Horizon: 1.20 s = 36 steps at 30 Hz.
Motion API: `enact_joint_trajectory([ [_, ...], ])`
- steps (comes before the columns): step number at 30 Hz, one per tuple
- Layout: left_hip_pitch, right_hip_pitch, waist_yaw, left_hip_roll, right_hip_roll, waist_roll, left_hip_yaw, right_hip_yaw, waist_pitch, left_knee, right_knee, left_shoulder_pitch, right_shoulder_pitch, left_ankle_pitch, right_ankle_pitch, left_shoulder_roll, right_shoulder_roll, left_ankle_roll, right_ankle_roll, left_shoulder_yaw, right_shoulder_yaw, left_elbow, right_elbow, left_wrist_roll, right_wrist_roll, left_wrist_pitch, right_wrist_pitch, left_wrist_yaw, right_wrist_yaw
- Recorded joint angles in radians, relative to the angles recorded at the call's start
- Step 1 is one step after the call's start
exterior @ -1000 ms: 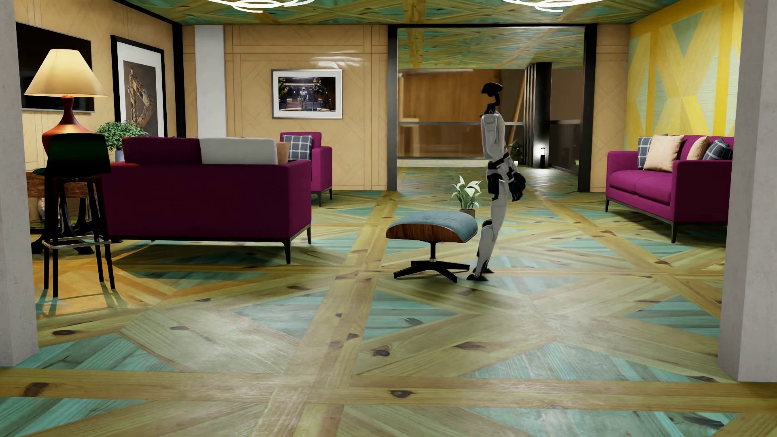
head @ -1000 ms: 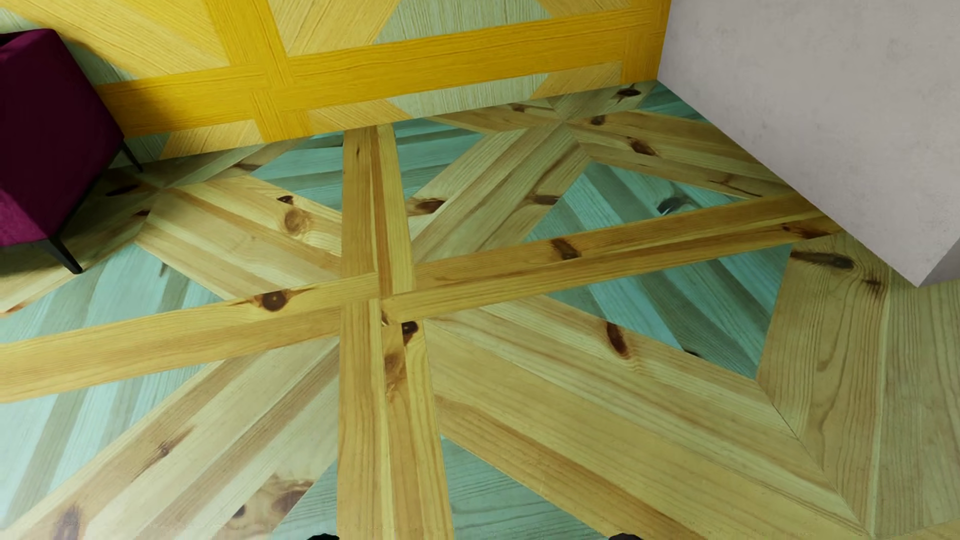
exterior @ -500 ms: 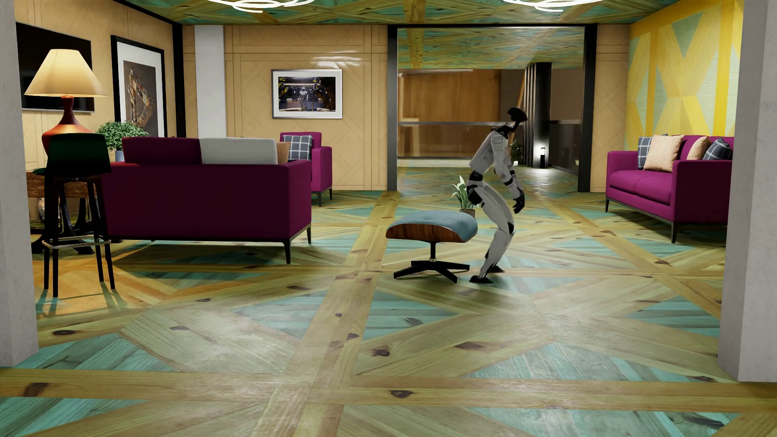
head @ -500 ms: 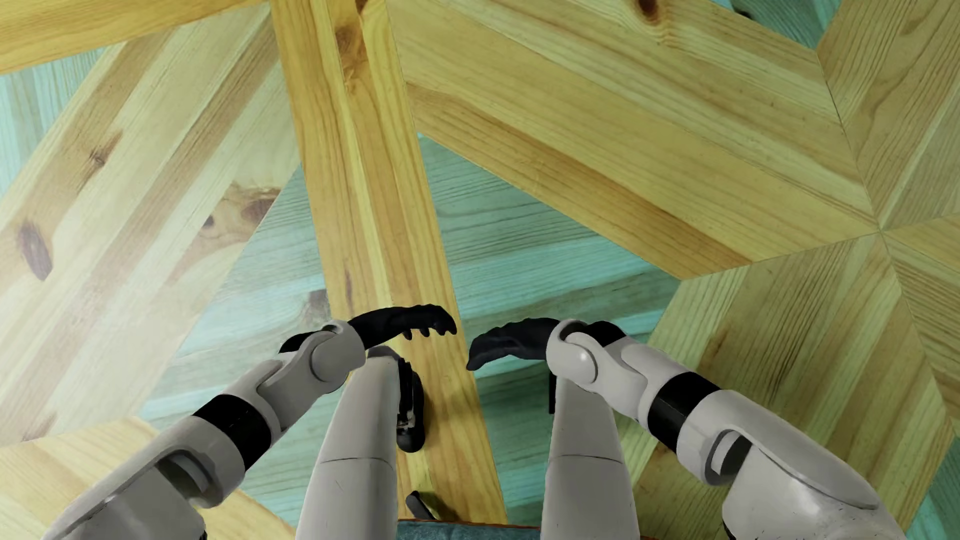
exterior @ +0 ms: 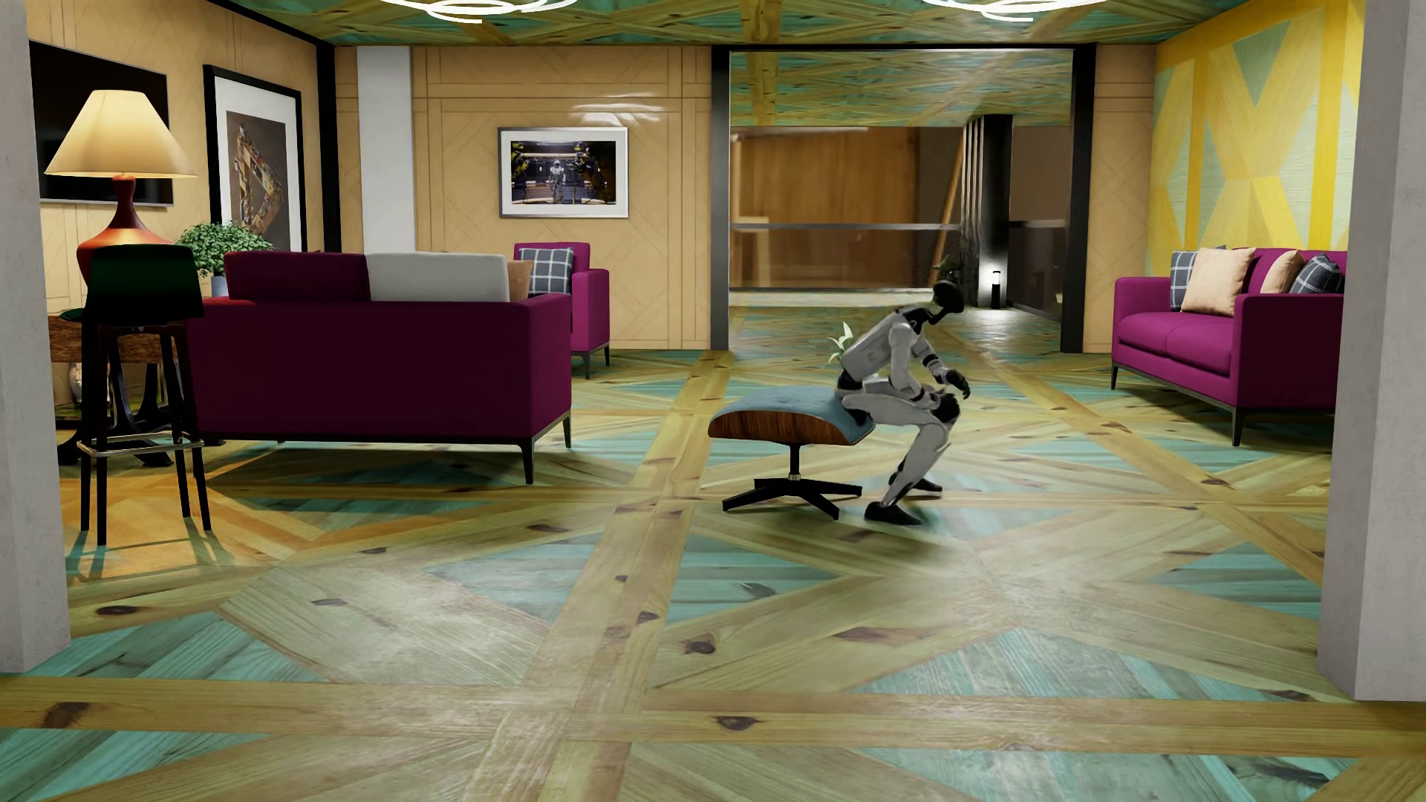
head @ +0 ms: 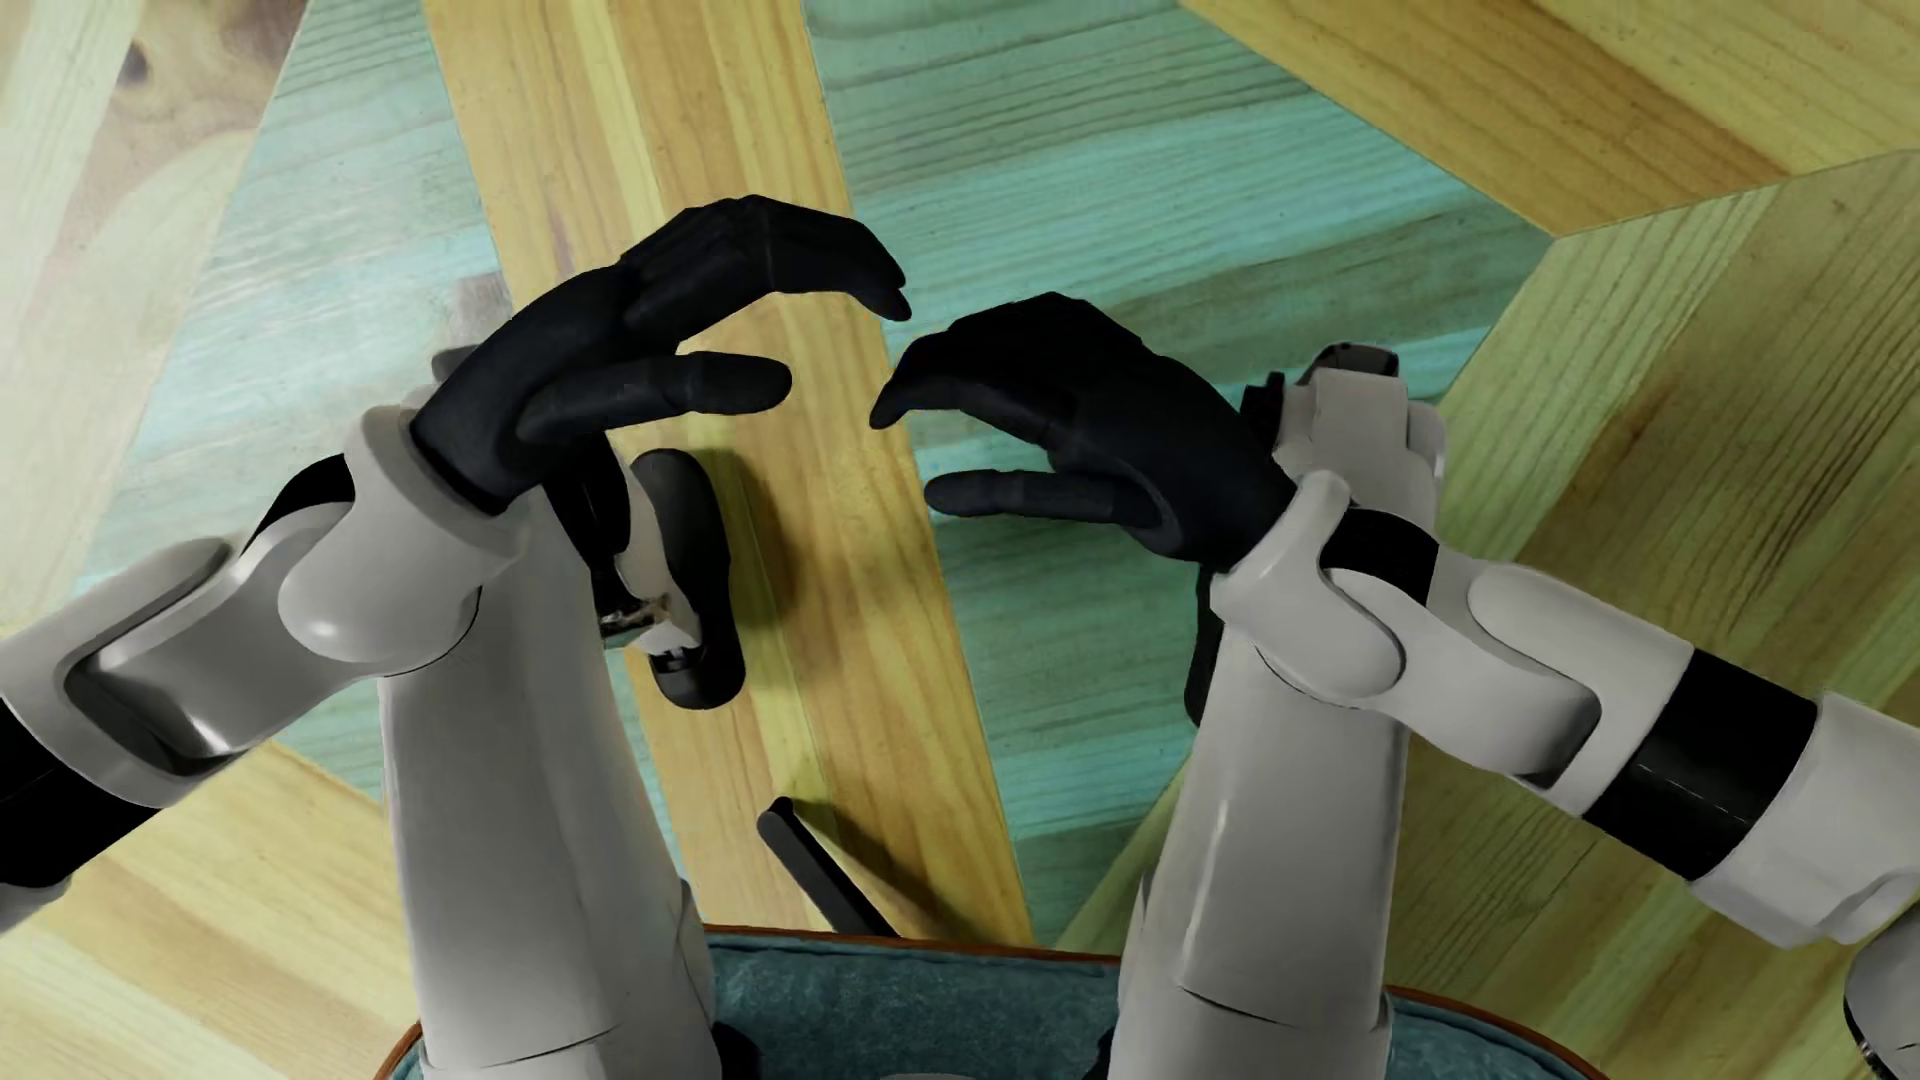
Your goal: Rest on the chair
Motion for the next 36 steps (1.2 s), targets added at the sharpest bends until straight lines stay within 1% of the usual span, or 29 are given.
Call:
enact_joint_trajectory([
  [2, 0.014, 0.018, 0.004, -0.002, -0.005, 0.002, -0.004, 0.006, -0.014, 0.030, 0.029, 0.043, 0.057, 0.022, 0.012, -0.040, 0.029, 0.006, 0.004, 0.036, -0.057, 0.030, 0.028, 0.023, -0.012, 0.020, 0.013, -0.034, 0.033],
  [4, 0.053, 0.064, 0.004, 0.002, -0.008, -0.004, -0.006, 0.000, -0.035, 0.041, 0.038, 0.100, 0.127, 0.050, 0.036, -0.090, 0.088, 0.014, 0.002, 0.076, -0.130, 0.088, 0.090, 0.046, -0.026, 0.040, 0.023, -0.083, 0.090],
  [6, 0.114, 0.126, 0.004, 0.006, -0.016, -0.009, -0.003, -0.009, -0.065, 0.040, 0.038, 0.173, 0.212, 0.064, 0.053, -0.175, 0.174, 0.020, -0.002, 0.131, -0.211, 0.174, 0.181, 0.079, -0.043, 0.066, 0.037, -0.137, 0.152],
  [7, 0.145, 0.157, 0.006, 0.008, -0.020, -0.011, -0.001, -0.012, -0.081, 0.040, 0.037, 0.213, 0.253, 0.069, 0.058, -0.228, 0.219, 0.023, -0.003, 0.168, -0.251, 0.221, 0.228, 0.100, -0.056, 0.075, 0.038, -0.163, 0.183],
  [9, 0.206, 0.217, 0.009, 0.012, -0.028, -0.011, 0.003, -0.019, -0.115, 0.041, 0.039, 0.290, 0.315, 0.074, 0.064, -0.342, 0.309, 0.028, -0.006, 0.244, -0.313, 0.311, 0.322, 0.145, -0.065, 0.088, 0.046, -0.195, 0.225],
  [11, 0.256, 0.272, 0.013, 0.010, -0.034, -0.005, 0.007, -0.026, -0.157, 0.036, 0.032, 0.361, 0.368, 0.079, 0.070, -0.471, 0.390, 0.038, -0.006, 0.318, -0.366, 0.410, 0.409, 0.181, -0.077, 0.094, 0.044, -0.200, 0.260],
  [13, 0.295, 0.314, 0.017, 0.006, -0.030, -0.002, 0.009, -0.031, -0.190, 0.029, 0.021, 0.404, 0.404, 0.085, 0.079, -0.588, 0.458, 0.047, -0.013, 0.380, -0.410, 0.497, 0.487, 0.196, -0.079, 0.107, 0.051, -0.186, 0.275],
  [15, 0.323, 0.351, 0.021, -0.008, -0.026, 0.005, 0.011, -0.034, -0.219, 0.024, 0.013, 0.416, 0.426, 0.093, 0.087, -0.657, 0.500, 0.063, -0.020, 0.392, -0.431, 0.566, 0.552, 0.206, -0.068, 0.119, 0.059, -0.171, 0.283],
  [17, 0.350, 0.388, 0.024, -0.026, -0.024, 0.011, 0.014, -0.039, -0.244, 0.022, 0.006, 0.407, 0.439, 0.099, 0.091, -0.671, 0.519, 0.081, -0.027, 0.371, -0.436, 0.633, 0.611, 0.197, -0.051, 0.124, 0.068, -0.155, 0.262],
  [19, 0.372, 0.419, 0.025, -0.037, -0.022, 0.018, 0.017, -0.044, -0.271, 0.022, 0.001, 0.414, 0.466, 0.103, 0.094, -0.669, 0.532, 0.096, -0.032, 0.359, -0.458, 0.690, 0.664, 0.170, -0.016, 0.131, 0.090, -0.135, 0.232],
  [21, 0.389, 0.441, 0.025, -0.040, -0.016, 0.021, 0.019, -0.047, -0.297, 0.022, -0.003, 0.450, 0.513, 0.104, 0.099, -0.679, 0.553, 0.105, -0.037, 0.386, -0.507, 0.767, 0.732, 0.128, 0.032, 0.150, 0.125, -0.092, 0.210],
  [22, 0.395, 0.449, 0.024, -0.042, -0.012, 0.023, 0.019, -0.047, -0.307, 0.021, -0.005, 0.473, 0.538, 0.107, 0.102, -0.687, 0.564, 0.108, -0.039, 0.406, -0.535, 0.820, 0.779, 0.100, 0.078, 0.165, 0.145, -0.073, 0.212],
  [23, 0.401, 0.455, 0.022, -0.045, -0.009, 0.023, 0.022, -0.050, -0.312, 0.020, -0.006, 0.490, 0.559, 0.110, 0.106, -0.690, 0.576, 0.113, -0.046, 0.428, -0.565, 0.886, 0.839, 0.071, 0.128, 0.193, 0.182, -0.076, 0.225],
  [24, 0.406, 0.459, 0.021, -0.047, -0.007, 0.023, 0.023, -0.051, -0.320, 0.017, -0.007, 0.509, 0.581, 0.113, 0.110, -0.693, 0.582, 0.114, -0.051, 0.446, -0.590, 0.968, 0.912, 0.046, 0.159, 0.220, 0.207, -0.105, 0.257],
  [25, 0.413, 0.466, 0.021, -0.046, -0.003, 0.024, 0.026, -0.051, -0.322, 0.015, -0.010, 0.523, 0.602, 0.115, 0.113, -0.690, 0.581, 0.119, -0.053, 0.457, -0.604, 1.058, 0.987, 0.046, 0.175, 0.251, 0.230, -0.155, 0.307],
  [26, 0.418, 0.472, 0.022, -0.048, -0.004, 0.027, 0.030, -0.054, -0.328, 0.014, -0.011, 0.535, 0.629, 0.118, 0.114, -0.688, 0.577, 0.124, -0.056, 0.452, -0.610, 1.150, 1.062, 0.066, 0.181, 0.282, 0.257, -0.216, 0.368],
  [27, 0.424, 0.478, 0.023, -0.053, -0.007, 0.029, 0.033, -0.056, -0.330, 0.011, -0.012, 0.545, 0.651, 0.119, 0.114, -0.691, 0.572, 0.127, -0.057, 0.445, -0.611, 1.241, 1.140, 0.103, 0.167, 0.300, 0.271, -0.275, 0.439],
  [28, 0.430, 0.482, 0.025, -0.054, -0.009, 0.031, 0.036, -0.057, -0.332, 0.010, -0.011, 0.559, 0.672, 0.120, 0.115, -0.699, 0.571, 0.129, -0.057, 0.441, -0.611, 1.320, 1.205, 0.152, 0.127, 0.303, 0.270, -0.329, 0.507],
  [29, 0.435, 0.486, 0.026, -0.056, -0.012, 0.031, 0.038, -0.059, -0.336, 0.008, -0.012, 0.580, 0.696, 0.121, 0.114, -0.712, 0.574, 0.129, -0.057, 0.438, -0.611, 1.385, 1.254, 0.208, 0.061, 0.298, 0.253, -0.368, 0.560],
  [30, 0.438, 0.489, 0.026, -0.058, -0.016, 0.032, 0.040, -0.061, -0.342, 0.007, -0.012, 0.604, 0.724, 0.120, 0.113, -0.728, 0.584, 0.130, -0.058, 0.437, -0.615, 1.443, 1.294, 0.252, -0.004, 0.293, 0.237, -0.393, 0.606],
  [31, 0.442, 0.491, 0.027, -0.058, -0.019, 0.032, 0.041, -0.062, -0.343, 0.006, -0.012, 0.633, 0.747, 0.121, 0.113, -0.743, 0.597, 0.129, -0.058, 0.443, -0.620, 1.478, 1.324, 0.282, -0.037, 0.299, 0.239, -0.416, 0.631],
  [32, 0.445, 0.492, 0.028, -0.057, -0.018, 0.033, 0.043, -0.063, -0.347, 0.005, -0.012, 0.668, 0.772, 0.120, 0.113, -0.759, 0.609, 0.130, -0.059, 0.455, -0.632, 1.498, 1.343, 0.290, -0.041, 0.301, 0.241, -0.419, 0.639],
  [33, 0.450, 0.493, 0.027, -0.059, -0.022, 0.031, 0.043, -0.063, -0.349, 0.004, -0.011, 0.700, 0.802, 0.121, 0.112, -0.768, 0.622, 0.127, -0.059, 0.470, -0.655, 1.501, 1.346, 0.296, -0.031, 0.300, 0.244, -0.431, 0.628],
  [35, 0.454, 0.491, 0.029, -0.062, -0.025, 0.031, 0.043, -0.061, -0.353, 0.002, -0.009, 0.756, 0.855, 0.122, 0.112, -0.784, 0.641, 0.124, -0.058, 0.492, -0.700, 1.477, 1.313, 0.294, 0.008, 0.292, 0.241, -0.442, 0.602],
  [36, 0.458, 0.492, 0.029, -0.065, -0.026, 0.031, 0.044, -0.060, -0.354, 0.000, -0.008, 0.773, 0.872, 0.123, 0.112, -0.790, 0.645, 0.124, -0.059, 0.495, -0.713, 1.458, 1.286, 0.295, 0.020, 0.291, 0.238, -0.454, 0.601],
])
